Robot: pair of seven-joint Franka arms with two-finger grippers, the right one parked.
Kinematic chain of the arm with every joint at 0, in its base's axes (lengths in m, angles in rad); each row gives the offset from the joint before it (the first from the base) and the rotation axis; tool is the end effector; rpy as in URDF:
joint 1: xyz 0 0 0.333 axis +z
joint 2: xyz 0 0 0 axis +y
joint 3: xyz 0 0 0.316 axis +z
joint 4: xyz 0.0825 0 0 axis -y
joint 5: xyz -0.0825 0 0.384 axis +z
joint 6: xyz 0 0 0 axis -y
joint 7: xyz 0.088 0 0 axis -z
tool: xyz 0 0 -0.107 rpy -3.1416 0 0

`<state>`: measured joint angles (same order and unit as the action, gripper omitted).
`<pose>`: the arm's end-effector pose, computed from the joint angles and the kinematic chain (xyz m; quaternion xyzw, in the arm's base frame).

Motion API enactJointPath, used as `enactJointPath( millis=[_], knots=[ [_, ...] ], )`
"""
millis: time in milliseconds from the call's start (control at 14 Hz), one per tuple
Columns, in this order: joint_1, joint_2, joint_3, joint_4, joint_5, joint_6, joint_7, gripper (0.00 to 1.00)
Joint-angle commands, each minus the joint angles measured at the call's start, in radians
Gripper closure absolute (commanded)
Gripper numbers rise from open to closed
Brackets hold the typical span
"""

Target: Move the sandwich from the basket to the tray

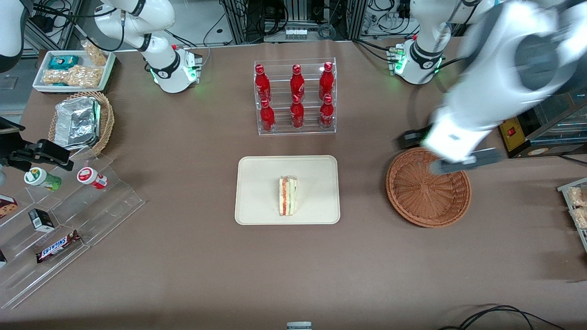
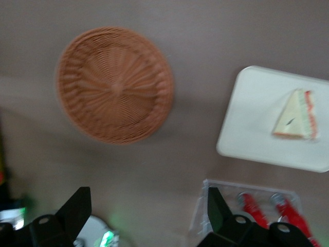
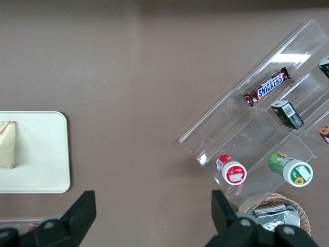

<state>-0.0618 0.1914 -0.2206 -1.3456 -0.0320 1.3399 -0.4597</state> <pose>0.5656 -0.1542 0.6035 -0.9910 -0.0859 0.1028 0.0005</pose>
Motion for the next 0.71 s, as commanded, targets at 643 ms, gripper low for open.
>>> enactJointPath(
  millis=[643],
  knots=[
    [0.224, -0.181, -0.011, -0.089, 0.078, -0.174, 0.323, 0.00]
  ],
)
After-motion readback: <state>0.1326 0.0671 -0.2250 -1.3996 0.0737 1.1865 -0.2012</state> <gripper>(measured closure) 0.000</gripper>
